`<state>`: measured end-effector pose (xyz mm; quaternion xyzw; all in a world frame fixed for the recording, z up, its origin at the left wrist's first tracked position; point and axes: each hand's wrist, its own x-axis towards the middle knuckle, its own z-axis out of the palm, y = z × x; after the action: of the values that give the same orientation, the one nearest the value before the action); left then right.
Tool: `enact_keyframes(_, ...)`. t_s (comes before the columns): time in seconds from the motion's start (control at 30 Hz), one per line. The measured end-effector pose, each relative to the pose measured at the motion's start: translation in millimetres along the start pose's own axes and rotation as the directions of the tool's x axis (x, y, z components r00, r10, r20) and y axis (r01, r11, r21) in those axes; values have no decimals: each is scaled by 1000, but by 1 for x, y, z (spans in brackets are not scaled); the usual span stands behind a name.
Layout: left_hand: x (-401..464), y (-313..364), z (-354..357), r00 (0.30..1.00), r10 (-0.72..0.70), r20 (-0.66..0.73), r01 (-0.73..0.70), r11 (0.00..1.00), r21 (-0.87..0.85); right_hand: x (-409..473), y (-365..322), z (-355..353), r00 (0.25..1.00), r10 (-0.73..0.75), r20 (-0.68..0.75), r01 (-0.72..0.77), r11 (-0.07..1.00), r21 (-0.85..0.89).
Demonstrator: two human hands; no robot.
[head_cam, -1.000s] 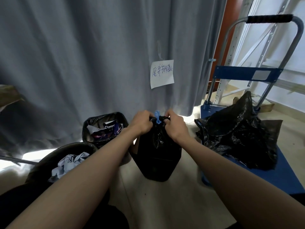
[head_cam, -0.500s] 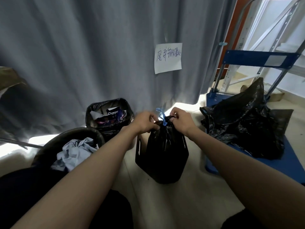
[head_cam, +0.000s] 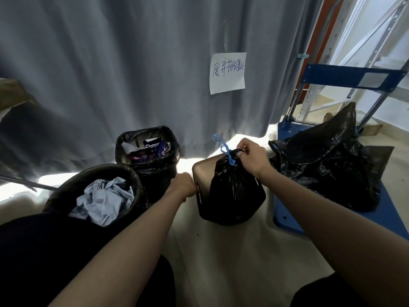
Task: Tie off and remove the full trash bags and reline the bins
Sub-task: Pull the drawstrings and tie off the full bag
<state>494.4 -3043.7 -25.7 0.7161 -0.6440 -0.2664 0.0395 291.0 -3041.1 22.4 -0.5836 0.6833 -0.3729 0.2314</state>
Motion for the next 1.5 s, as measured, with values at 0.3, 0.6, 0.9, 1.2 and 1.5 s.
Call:
enact_keyframes(0.3,6,11,30,982,59,-179,-48,997,64,3,9,-3,995,94,-41,-91,994,59)
enact_keyframes(0.6,10,14,43,983,143,-115,-115,970,216,8,-26,1,990,17,-139,4,988,152)
enact_keyframes(0.9,23,28,-33,956,130,-262,-182,966,-186,22,-68,-22,950,-12,-312,110,948,299)
enact_keyframes(1.2,-18,115,-150,759,608,-233,-651,698,-298,35,-116,-48,889,-45,-455,225,909,351)
enact_keyframes(1.5,-6,165,-212,774,606,-187,-610,791,41,64,-135,-77,837,-153,-525,341,897,283)
